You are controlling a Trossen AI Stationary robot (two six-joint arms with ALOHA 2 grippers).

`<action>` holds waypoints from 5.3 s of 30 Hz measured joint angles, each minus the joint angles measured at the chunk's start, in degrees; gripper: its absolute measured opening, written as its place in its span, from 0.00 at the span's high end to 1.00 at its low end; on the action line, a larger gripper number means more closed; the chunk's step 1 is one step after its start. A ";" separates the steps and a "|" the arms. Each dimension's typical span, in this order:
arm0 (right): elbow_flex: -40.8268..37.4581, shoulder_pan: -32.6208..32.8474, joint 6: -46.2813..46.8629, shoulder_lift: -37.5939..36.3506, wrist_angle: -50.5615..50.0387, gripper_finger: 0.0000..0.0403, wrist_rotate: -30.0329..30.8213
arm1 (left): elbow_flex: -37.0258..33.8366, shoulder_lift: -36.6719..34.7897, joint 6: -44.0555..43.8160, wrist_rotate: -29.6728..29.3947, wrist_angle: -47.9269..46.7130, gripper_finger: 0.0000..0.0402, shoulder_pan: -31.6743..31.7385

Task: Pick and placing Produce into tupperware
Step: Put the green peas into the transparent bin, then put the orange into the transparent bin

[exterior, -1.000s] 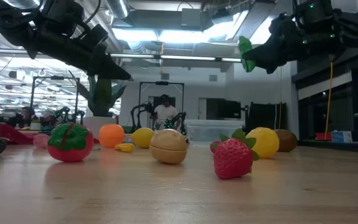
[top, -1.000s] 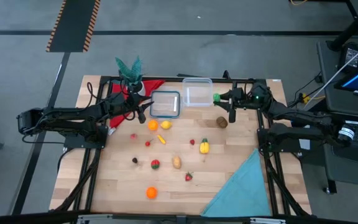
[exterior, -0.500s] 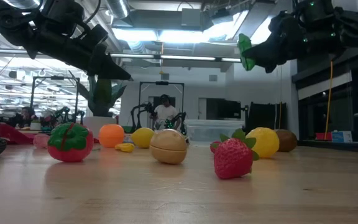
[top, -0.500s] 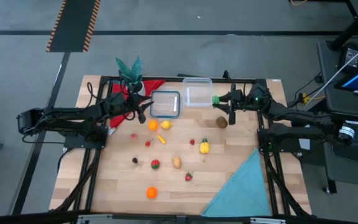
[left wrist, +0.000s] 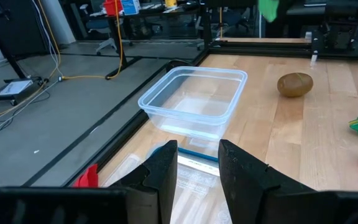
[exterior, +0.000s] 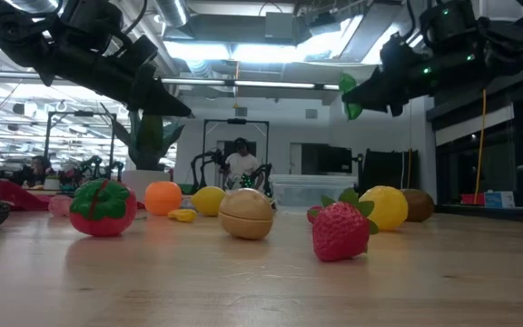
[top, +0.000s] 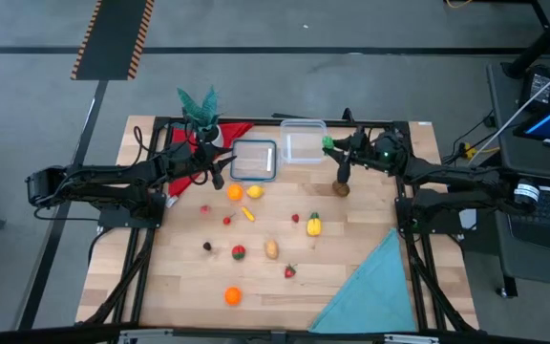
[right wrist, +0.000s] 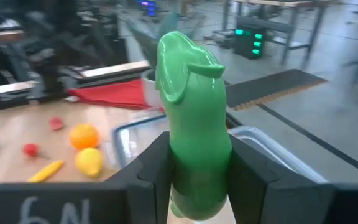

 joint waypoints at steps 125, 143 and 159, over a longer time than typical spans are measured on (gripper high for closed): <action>58.89 -8.77 -5.80 51.76 -65.53 0.59 5.28 | 0.00 0.00 0.15 0.00 -1.46 0.73 -0.01; 41.09 -0.24 -8.02 30.27 -40.39 0.59 5.96 | -0.02 -1.20 -0.74 0.00 -1.45 0.73 -0.09; 8.27 6.94 -9.68 16.16 -3.67 0.59 5.82 | -0.02 -1.20 -1.46 0.02 -2.17 0.68 -3.35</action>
